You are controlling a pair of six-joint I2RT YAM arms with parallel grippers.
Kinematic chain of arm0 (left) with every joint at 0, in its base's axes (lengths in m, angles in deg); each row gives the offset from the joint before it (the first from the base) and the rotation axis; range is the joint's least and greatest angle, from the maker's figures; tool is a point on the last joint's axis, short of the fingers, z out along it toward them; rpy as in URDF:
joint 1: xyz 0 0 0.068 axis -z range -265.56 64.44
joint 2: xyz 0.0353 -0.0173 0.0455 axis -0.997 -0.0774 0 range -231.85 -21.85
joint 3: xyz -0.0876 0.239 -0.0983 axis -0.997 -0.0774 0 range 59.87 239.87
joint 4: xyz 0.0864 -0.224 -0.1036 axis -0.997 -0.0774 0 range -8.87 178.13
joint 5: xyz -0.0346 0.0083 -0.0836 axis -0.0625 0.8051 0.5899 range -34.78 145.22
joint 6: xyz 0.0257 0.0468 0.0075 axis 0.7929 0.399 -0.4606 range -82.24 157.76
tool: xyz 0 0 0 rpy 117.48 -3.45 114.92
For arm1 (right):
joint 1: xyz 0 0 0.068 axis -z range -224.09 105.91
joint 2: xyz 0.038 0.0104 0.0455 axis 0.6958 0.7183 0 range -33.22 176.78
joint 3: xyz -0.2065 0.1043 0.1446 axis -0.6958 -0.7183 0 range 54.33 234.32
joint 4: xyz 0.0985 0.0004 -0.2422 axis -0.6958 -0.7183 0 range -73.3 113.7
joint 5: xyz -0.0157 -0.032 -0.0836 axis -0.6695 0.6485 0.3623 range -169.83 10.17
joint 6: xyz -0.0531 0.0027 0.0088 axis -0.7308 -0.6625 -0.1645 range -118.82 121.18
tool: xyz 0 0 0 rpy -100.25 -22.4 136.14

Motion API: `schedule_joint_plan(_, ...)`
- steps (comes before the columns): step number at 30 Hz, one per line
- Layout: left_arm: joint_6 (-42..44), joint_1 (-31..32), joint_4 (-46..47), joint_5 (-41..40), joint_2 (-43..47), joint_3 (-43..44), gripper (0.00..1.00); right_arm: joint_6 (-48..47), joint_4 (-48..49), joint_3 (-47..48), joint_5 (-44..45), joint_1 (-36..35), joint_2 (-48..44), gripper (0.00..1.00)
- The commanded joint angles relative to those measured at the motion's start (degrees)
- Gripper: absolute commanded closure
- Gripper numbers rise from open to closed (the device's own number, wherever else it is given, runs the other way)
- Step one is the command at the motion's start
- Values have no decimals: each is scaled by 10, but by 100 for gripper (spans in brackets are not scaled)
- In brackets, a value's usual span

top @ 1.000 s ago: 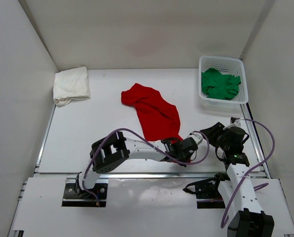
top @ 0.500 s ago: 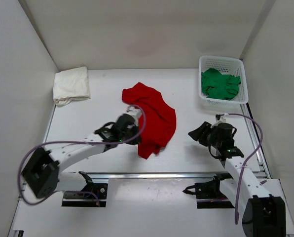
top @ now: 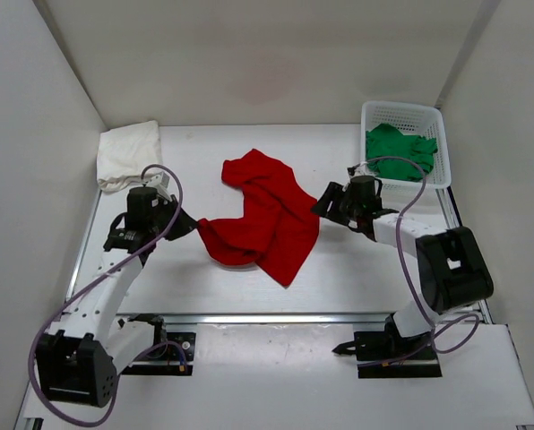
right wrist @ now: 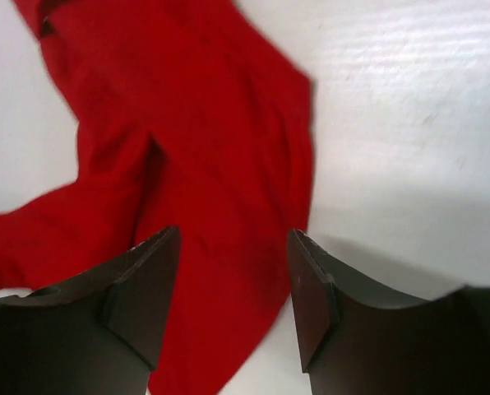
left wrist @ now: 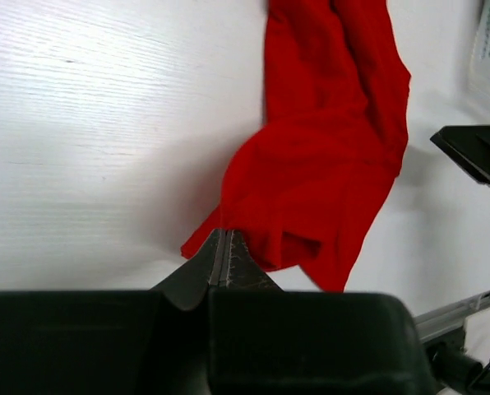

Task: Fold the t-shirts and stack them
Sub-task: Flatten out the tshirt

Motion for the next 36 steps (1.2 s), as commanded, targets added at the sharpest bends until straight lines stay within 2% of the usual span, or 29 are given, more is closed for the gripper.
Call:
schedule_joint_plan(1, -25, -47, 16, 66, -20, 25, 100, -22, -2, 48, 69, -7, 34, 47)
schedule_joint_plan(6, -80, -45, 102, 97, -53, 9, 100, -24, -34, 84, 44, -7, 111, 47)
schedule_joint_plan(9, -93, -15, 115, 64, -62, 31, 100, -23, -24, 114, -9, -7, 145, 51)
schedule_joint_plan(10, -94, -8, 122, 45, -67, 43, 100, -21, -21, 121, -23, -5, 154, 58)
schedule_joint_plan(11, -97, -6, 124, 37, -74, 53, 100, -21, -17, 132, -37, -10, 154, 79)
schedule_joint_plan(13, -116, -18, 150, 68, -92, 68, 100, -20, -8, 142, -60, -5, 147, 95)
schedule_joint_plan(14, -131, -31, 164, 92, -99, 77, 100, -19, -9, 146, -67, -1, 124, 100)
schedule_joint_plan(17, -149, -64, 174, 128, -115, 109, 100, -31, -25, 137, -47, -2, 52, 100)
schedule_joint_plan(20, -156, -110, 177, 146, -106, 169, 100, -62, -92, 164, -24, -4, -72, 100)
schedule_joint_plan(23, -156, -120, 166, 153, -101, 222, 100, -87, -161, 208, -2, -17, -154, 100)
schedule_joint_plan(25, -165, -130, 181, 156, -89, 236, 100, -99, -217, 244, 7, -25, -181, 100)
schedule_joint_plan(28, -175, -168, 176, 159, -78, 282, 100, -109, -283, 354, -20, -24, -209, 99)
schedule_joint_plan(31, -167, -202, 135, 150, -75, 347, 100, -118, -347, 461, -31, -35, -217, 99)
schedule_joint_plan(34, -145, -199, 97, 122, -74, 396, 100, -125, -396, 559, -30, -56, -210, 100)
schedule_joint_plan(36, -125, -190, 73, 100, -68, 411, 100, -125, -406, 577, -46, -37, -205, 100)
